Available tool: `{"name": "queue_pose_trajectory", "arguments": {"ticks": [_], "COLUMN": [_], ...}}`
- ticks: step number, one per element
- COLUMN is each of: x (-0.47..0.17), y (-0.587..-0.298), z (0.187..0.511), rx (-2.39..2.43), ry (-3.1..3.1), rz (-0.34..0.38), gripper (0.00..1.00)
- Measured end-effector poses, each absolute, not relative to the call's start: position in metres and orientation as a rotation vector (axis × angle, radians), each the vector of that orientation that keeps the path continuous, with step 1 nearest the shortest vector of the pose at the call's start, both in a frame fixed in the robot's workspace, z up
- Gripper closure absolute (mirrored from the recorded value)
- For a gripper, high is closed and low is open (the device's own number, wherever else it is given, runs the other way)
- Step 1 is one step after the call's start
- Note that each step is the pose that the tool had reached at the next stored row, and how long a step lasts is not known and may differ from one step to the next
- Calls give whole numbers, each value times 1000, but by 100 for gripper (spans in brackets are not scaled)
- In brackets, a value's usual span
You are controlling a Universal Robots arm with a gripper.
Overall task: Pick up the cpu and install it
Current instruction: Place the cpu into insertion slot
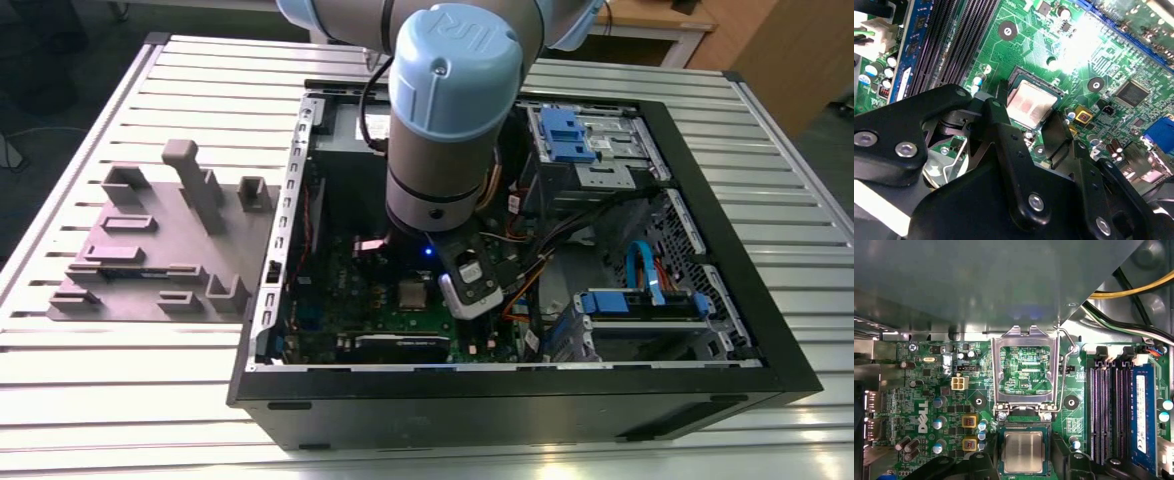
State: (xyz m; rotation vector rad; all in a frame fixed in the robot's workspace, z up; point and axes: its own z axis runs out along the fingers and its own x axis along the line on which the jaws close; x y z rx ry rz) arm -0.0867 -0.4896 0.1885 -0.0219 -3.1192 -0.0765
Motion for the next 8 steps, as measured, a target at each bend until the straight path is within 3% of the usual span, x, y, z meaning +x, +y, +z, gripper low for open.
{"name": "queue_pose_trajectory", "arguments": {"ticks": [8], "x": [-87], "y": [-490], "z": [189], "rx": [-22], "ry": [-3119], "rz": [-76], "gripper": [54]}}
